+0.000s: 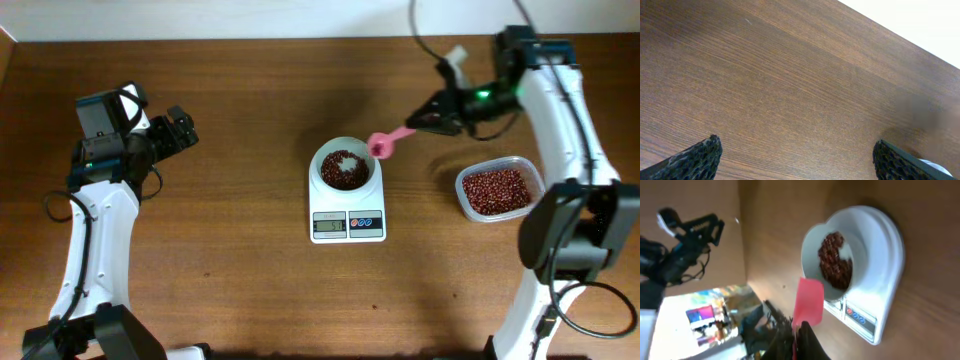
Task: Scoop item into bowl and weigh 50g on scale
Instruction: 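Carry the empty scoop right back into the bean tub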
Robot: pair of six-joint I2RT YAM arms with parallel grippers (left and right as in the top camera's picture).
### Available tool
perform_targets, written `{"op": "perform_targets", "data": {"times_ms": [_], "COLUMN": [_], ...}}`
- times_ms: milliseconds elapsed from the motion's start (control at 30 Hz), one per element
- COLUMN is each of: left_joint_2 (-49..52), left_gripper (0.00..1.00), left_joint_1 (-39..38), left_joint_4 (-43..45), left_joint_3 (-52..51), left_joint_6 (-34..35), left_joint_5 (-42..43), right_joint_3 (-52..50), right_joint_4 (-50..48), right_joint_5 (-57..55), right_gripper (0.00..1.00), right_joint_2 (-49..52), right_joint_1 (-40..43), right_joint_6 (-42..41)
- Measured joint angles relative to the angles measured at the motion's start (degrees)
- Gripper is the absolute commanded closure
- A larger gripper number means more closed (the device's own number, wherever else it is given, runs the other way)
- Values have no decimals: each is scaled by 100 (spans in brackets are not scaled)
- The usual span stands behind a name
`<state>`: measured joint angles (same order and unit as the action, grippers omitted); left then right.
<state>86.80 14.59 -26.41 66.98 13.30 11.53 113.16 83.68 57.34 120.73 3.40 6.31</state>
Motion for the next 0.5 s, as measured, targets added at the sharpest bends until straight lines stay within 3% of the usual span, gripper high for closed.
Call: {"op": "perform_targets", "data": {"times_ms": [233, 367, 500], "left_joint_2": [0, 0, 0], "left_gripper": [1, 1, 1], "left_joint_1": [0, 0, 0], "left_joint_4": [0, 2, 2], "left_joint_3": [0, 0, 0], "left_joint_6": [-2, -2, -2], "left_joint_5": [0, 2, 2], "right_joint_3": [-20, -22, -22], "right_joint_4": [1322, 1340, 1283], "right_joint_5": [-1202, -3073, -4708], "right_gripper": [96, 96, 96], "right_joint_2": [-809, -820, -820], "right_joint_1": [1814, 2347, 2319], "right_joint_6": [566, 15, -643]}}
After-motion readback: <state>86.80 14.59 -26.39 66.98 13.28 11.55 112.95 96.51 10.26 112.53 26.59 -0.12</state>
